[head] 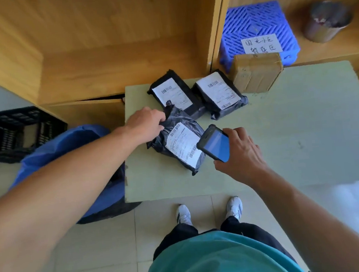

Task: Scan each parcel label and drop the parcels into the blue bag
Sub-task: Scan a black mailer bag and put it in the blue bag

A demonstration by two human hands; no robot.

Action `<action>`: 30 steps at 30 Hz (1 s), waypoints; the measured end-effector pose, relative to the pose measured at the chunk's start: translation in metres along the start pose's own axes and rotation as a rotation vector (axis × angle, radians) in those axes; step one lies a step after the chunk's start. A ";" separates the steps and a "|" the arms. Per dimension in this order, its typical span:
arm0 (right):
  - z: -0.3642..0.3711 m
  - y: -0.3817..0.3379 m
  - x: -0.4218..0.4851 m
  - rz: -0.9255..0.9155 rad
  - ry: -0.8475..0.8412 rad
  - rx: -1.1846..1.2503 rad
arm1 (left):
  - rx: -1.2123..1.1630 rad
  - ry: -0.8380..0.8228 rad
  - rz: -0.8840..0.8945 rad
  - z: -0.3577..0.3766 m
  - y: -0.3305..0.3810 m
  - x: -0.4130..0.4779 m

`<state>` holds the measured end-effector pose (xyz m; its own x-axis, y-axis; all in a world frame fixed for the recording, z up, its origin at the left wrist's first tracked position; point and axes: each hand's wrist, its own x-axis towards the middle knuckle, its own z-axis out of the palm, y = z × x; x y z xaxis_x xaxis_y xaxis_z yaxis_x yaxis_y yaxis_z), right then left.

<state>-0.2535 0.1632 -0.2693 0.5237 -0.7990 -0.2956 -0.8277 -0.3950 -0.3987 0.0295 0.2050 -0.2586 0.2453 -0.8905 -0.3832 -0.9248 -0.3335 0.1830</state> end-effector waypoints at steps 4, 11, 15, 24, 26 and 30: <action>0.015 -0.046 0.010 -0.081 -0.028 -0.034 | 0.021 0.030 -0.136 -0.003 -0.065 -0.034; 0.043 -0.122 0.021 -0.216 -0.077 -0.054 | 0.042 0.079 -0.341 -0.010 -0.157 -0.098; 0.055 -0.155 0.023 -0.294 -0.089 -0.077 | 0.090 0.104 -0.435 -0.011 -0.197 -0.131; 0.066 -0.188 0.026 -0.364 -0.077 -0.098 | 0.139 0.204 -0.595 -0.003 -0.258 -0.171; 0.066 -0.187 0.026 -0.358 -0.078 -0.109 | 0.109 0.208 -0.586 0.001 -0.259 -0.168; 0.062 -0.175 0.025 -0.311 -0.072 -0.118 | 0.073 0.223 -0.537 0.004 -0.245 -0.146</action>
<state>-0.0835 0.2406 -0.2606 0.7639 -0.5997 -0.2383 -0.6418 -0.6674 -0.3778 0.2195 0.4179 -0.2508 0.7329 -0.6491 -0.2037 -0.6700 -0.7407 -0.0504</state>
